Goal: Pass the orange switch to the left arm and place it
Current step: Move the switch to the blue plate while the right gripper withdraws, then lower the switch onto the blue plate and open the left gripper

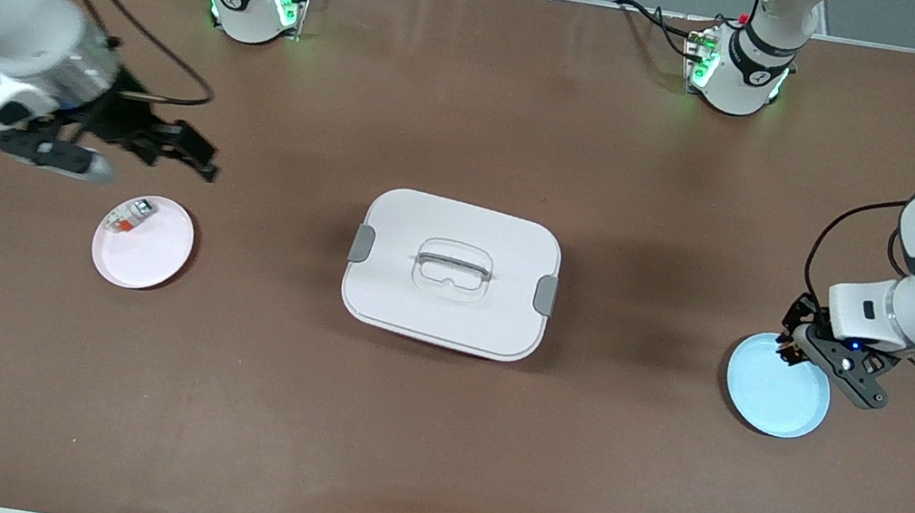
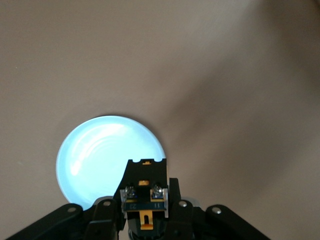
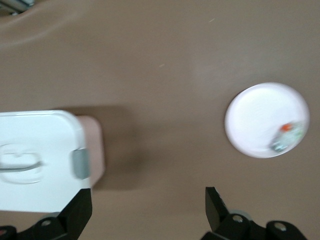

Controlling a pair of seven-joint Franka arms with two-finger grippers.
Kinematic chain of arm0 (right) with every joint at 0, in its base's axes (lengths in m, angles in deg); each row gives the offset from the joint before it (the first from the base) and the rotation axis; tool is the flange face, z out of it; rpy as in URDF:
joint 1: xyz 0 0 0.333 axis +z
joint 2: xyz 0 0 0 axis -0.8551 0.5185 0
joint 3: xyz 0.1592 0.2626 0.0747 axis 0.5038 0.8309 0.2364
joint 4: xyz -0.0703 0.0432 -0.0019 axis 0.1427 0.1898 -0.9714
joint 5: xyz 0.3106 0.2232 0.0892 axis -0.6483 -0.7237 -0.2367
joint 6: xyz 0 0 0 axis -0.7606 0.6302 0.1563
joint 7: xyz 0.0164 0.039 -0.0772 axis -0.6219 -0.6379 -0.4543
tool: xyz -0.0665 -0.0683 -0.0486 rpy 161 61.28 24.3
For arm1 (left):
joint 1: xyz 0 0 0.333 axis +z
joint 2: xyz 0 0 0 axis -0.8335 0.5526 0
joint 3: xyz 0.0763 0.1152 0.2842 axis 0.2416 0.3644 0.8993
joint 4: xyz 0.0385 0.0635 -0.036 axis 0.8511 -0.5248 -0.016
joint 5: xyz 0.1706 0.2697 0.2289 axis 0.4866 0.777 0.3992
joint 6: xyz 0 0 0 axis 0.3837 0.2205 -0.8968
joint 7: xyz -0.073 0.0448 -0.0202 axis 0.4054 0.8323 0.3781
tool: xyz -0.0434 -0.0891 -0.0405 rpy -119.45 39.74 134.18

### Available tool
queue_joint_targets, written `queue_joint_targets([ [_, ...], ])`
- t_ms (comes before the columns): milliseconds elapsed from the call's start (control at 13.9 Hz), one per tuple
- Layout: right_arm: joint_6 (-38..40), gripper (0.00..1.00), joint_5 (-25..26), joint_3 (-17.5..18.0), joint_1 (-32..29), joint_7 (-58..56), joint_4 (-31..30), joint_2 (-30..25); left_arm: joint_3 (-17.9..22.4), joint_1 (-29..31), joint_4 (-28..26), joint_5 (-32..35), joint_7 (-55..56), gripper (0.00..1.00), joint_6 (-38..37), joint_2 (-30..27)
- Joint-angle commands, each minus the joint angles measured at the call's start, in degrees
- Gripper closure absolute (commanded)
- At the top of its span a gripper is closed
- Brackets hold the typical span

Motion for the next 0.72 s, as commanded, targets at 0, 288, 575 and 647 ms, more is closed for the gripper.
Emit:
queue_joint_targets([
  [0,1.51,0.00,4.16,1.28,-5.47,-6.68,-0.90,-2.59,-0.54,0.64,2.97,6.06,-4.96,1.00,2.09,5.26],
  [288,6.34,0.00,4.43,1.37,-10.84,-13.82,4.63,-2.34,-0.53,1.08,3.77,18.36,-9.19,1.00,6.75,11.59],
  [575,11.80,0.00,6.97,1.46,-11.11,-13.74,9.29,-2.16,-0.45,1.96,3.68,21.81,-16.03,1.00,11.49,15.99],
  [647,11.80,0.00,7.06,1.46,-11.11,-13.82,9.30,-2.16,-0.45,2.31,3.68,22.16,-17.27,1.00,12.37,16.87],
])
